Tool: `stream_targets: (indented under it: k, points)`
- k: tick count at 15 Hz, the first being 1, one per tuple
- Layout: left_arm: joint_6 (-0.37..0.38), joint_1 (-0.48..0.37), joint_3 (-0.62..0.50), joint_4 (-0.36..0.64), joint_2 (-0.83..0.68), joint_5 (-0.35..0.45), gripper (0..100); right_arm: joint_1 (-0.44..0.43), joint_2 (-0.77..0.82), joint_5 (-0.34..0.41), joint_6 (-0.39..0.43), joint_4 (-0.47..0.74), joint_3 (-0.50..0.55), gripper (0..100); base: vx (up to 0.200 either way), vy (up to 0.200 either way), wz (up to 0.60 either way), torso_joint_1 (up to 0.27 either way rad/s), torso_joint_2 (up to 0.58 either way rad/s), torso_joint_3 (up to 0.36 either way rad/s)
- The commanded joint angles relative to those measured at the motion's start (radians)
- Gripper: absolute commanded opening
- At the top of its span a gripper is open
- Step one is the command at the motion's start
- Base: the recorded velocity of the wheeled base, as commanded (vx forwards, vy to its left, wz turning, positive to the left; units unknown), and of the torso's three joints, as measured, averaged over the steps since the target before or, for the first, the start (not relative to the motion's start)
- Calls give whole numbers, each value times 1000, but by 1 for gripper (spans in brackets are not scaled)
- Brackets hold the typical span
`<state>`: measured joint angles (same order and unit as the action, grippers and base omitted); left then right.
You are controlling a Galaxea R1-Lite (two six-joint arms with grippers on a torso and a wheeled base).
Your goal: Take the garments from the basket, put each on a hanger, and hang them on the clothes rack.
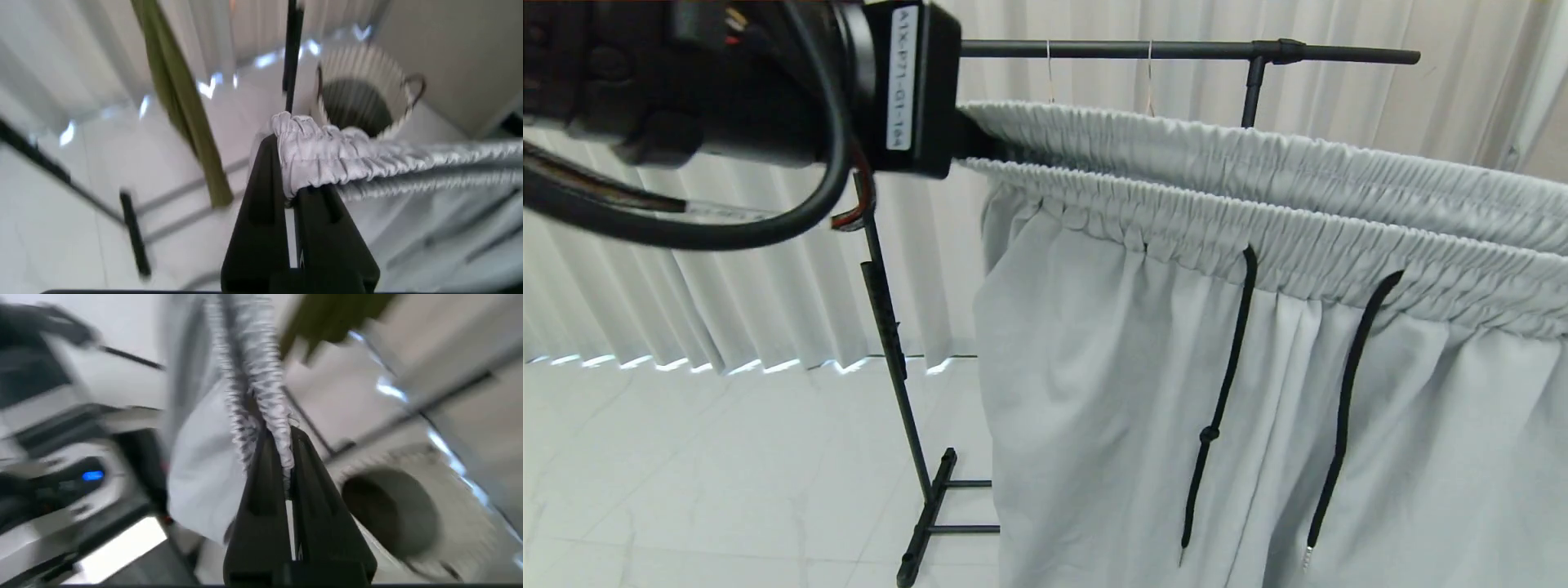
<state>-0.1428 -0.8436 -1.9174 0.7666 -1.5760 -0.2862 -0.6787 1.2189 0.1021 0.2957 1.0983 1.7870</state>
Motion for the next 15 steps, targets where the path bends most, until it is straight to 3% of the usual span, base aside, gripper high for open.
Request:
stream_targets:
  k: [1,4,7,10,15]
  points:
    - [-47,-2,0,96,77,2,0,8,42,-59,-3,-48,-8,0,0,0,0,0,0,0]
    - [-77,-5,31,269,163,9,0,13,88,-58,-13,-296,-95,0,0,0,0,0,0,0]
    - [-123,-91,132,290,248,59,0,11,159,-16,-13,-500,-135,0,0,0,0,0,0,0]
    - [-186,-212,138,290,306,157,0,7,209,8,-13,-584,-126,0,0,0,0,0,0,0]
    - [-186,-236,135,290,312,154,0,7,220,7,-13,-598,-127,0,0,0,0,0,0,0]
